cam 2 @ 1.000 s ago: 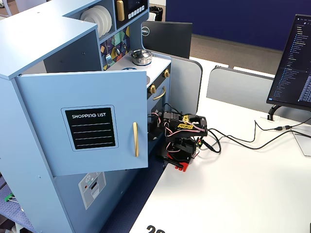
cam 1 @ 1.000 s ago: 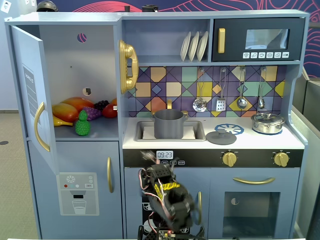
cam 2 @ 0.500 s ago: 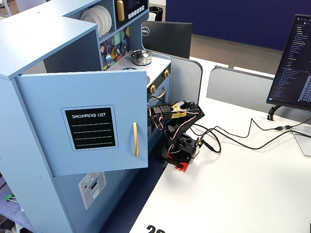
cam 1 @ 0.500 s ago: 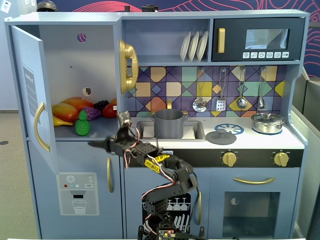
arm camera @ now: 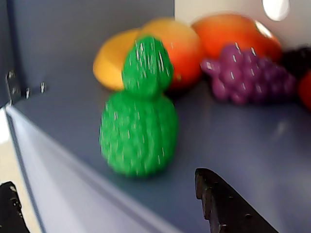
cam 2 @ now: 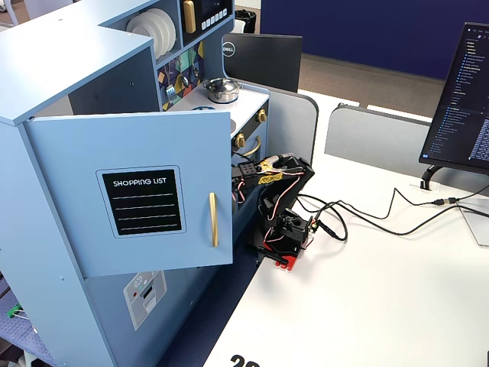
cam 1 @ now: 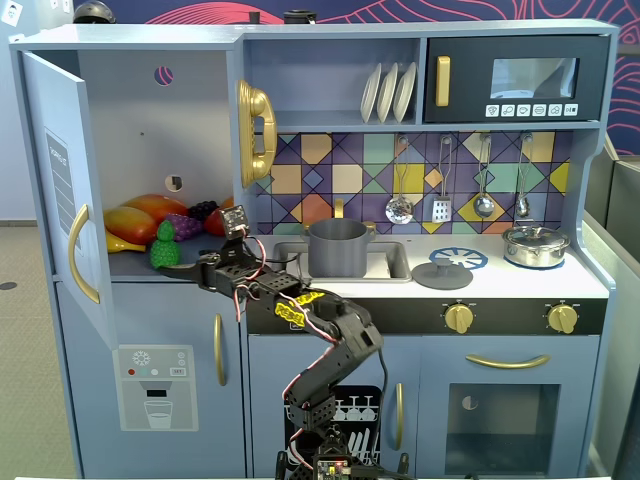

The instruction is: Pick up the green pineapple from the left cabinet and place it in the gray recipient

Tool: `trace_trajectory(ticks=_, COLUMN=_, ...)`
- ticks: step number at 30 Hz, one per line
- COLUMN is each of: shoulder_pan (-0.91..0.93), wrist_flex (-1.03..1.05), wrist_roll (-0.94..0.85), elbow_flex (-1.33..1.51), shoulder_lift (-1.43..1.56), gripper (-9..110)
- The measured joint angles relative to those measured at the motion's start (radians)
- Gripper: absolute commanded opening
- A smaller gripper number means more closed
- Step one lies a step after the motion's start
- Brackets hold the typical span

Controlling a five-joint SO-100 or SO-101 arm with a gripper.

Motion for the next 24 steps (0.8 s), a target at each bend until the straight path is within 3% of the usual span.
trace_trajectory(ticks=24, shoulder_pan=0.000, wrist_flex=-0.078, wrist_roll=0.014, elbow_flex=-0.334, shoulder_lift=-0.410, gripper=40)
